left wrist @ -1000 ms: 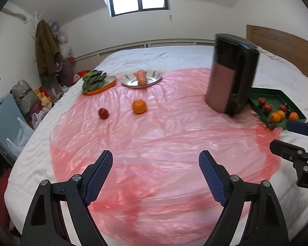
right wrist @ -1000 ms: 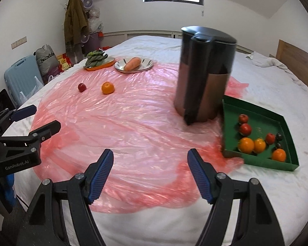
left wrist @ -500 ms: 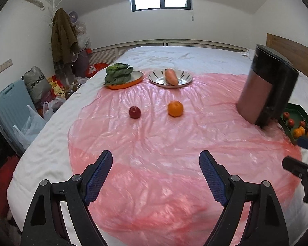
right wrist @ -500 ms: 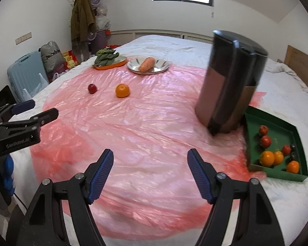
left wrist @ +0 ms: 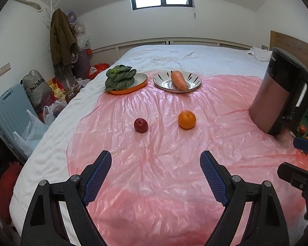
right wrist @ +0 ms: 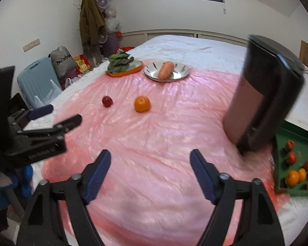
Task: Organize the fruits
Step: 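Grasp the orange with the right gripper while the left grasps the red apple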
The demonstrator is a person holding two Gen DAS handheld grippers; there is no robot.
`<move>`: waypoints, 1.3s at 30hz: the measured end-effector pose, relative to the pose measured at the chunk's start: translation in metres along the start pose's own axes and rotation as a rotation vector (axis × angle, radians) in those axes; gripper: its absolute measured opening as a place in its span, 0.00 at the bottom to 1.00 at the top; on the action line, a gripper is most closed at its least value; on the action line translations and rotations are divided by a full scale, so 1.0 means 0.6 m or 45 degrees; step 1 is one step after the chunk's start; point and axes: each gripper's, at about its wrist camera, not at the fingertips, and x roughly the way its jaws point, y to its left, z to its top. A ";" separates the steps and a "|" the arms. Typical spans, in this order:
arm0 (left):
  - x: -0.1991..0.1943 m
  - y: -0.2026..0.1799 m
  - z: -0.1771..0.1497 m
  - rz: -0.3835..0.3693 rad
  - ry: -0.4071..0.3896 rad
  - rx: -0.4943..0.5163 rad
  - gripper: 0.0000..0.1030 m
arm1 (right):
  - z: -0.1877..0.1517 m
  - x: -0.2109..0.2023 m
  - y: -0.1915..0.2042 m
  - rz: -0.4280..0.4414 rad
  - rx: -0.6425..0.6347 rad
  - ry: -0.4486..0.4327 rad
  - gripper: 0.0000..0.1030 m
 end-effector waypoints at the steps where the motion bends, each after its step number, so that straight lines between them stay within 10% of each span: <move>1: 0.004 0.000 0.002 0.001 0.002 -0.002 0.82 | 0.006 0.005 0.002 0.011 -0.001 -0.003 1.00; 21: 0.115 0.070 0.026 -0.143 0.059 -0.096 0.81 | 0.107 0.168 0.021 0.105 -0.047 0.047 1.00; 39: 0.254 0.075 0.052 -0.211 0.191 -0.054 0.39 | 0.154 0.333 0.008 0.171 -0.052 0.161 1.00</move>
